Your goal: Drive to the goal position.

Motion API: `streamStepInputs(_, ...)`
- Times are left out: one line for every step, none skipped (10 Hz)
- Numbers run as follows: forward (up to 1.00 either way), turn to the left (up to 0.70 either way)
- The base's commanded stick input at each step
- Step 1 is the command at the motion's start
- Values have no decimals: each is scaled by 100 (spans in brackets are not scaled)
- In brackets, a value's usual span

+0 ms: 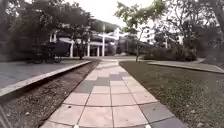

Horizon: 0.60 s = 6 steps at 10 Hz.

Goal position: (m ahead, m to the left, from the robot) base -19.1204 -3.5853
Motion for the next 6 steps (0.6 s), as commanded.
streamStepInputs(0,-70)
streamStepInputs(0,-70)
streamStepInputs(0,-70)
streamStepInputs(0,-70)
streamStepInputs(0,-70)
streamStepInputs(0,-70)
